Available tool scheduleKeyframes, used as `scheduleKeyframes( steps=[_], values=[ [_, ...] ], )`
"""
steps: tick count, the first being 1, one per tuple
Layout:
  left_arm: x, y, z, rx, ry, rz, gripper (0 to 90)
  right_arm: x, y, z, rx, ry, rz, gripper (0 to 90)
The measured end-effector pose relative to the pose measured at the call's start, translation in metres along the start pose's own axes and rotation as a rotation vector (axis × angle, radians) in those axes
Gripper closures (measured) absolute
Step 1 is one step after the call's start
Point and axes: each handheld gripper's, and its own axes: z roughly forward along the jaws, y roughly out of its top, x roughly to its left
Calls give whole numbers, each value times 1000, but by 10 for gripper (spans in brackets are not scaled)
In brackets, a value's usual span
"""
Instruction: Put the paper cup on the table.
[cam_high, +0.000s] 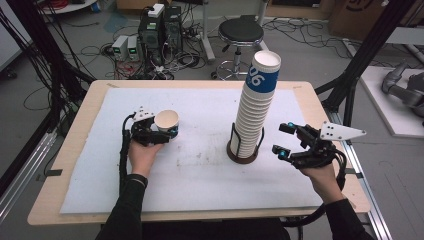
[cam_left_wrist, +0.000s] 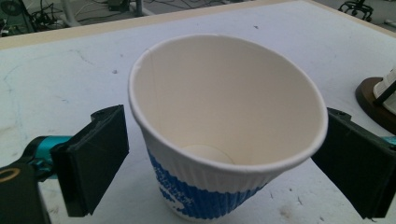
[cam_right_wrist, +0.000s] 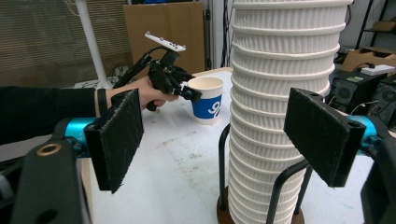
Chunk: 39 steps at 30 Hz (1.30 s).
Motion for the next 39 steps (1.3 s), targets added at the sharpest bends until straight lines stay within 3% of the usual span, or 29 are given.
scheduleKeyframes(
  steps=[4, 6, 11, 15, 19, 26, 27, 30, 39],
  values=[
    [-1, 3, -10, 23, 2, 0, 66, 0, 0, 0, -1, -1, -1, 202],
    [-3, 4, -17, 34, 25, 8, 66, -1, 0, 0, 0, -1, 5, 202],
    [-9, 9, -38, 11, 28, 22, 66, -2, -1, 0, 5, -1, 10, 202],
    [-20, 13, -51, -34, -20, 32, 66, -2, -1, -1, 2, -6, 6, 202],
    [-33, 19, -61, -65, -101, 35, 66, -2, -1, -2, 4, -12, 12, 202],
    [-67, 34, -81, -145, -246, 169, 66, -4, -1, -4, 6, -26, 17, 202],
    [-72, 36, -85, -153, -258, 193, 69, -4, -1, -4, 8, -29, 17, 203],
    [-79, 42, -91, -156, -285, 208, 79, -5, 0, -5, 11, -41, 15, 203],
    [-83, 49, -91, -129, -341, 219, 105, -9, -5, -12, 38, -71, 19, 202]
  ],
)
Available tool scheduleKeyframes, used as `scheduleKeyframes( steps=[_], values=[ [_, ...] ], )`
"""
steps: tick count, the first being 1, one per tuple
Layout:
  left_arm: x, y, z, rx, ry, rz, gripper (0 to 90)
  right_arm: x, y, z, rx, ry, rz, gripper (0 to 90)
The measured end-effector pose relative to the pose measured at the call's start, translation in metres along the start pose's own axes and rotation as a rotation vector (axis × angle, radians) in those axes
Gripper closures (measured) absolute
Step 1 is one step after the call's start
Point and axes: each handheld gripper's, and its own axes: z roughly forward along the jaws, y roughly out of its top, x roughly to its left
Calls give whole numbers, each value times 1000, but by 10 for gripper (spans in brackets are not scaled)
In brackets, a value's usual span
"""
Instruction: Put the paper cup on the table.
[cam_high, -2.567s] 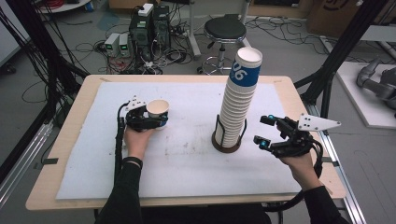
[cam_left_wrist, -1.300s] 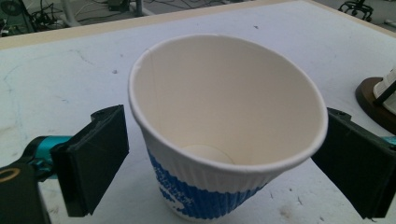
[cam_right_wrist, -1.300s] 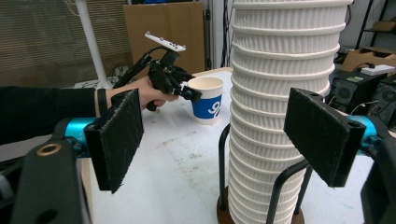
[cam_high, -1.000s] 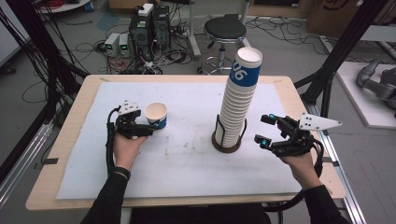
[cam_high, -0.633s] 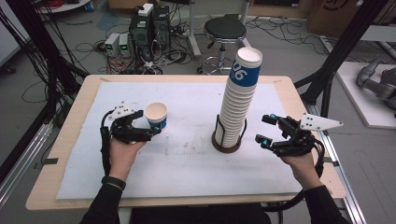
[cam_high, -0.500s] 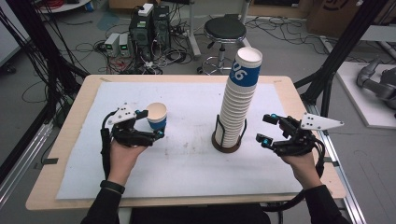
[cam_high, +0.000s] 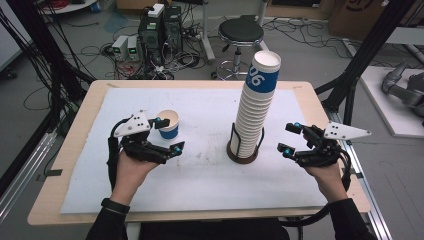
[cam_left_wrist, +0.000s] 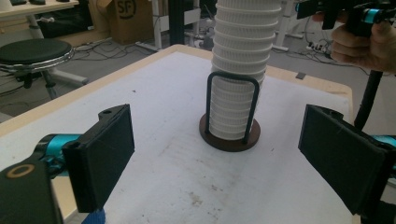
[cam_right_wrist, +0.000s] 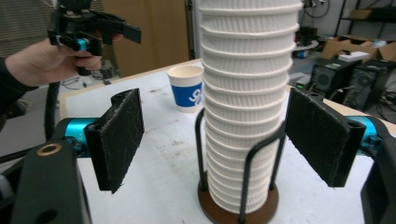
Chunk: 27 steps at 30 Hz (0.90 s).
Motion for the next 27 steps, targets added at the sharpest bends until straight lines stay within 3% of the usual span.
scheduleKeyframes(
  steps=[12, 27],
  values=[
    [10, -10, 2, -6, 10, -38, 105, -3, -4, -1, 17, -41, 2, 202],
    [11, -12, 1, -13, 26, -39, 105, -4, -6, -1, 18, -44, 8, 202]
  ],
)
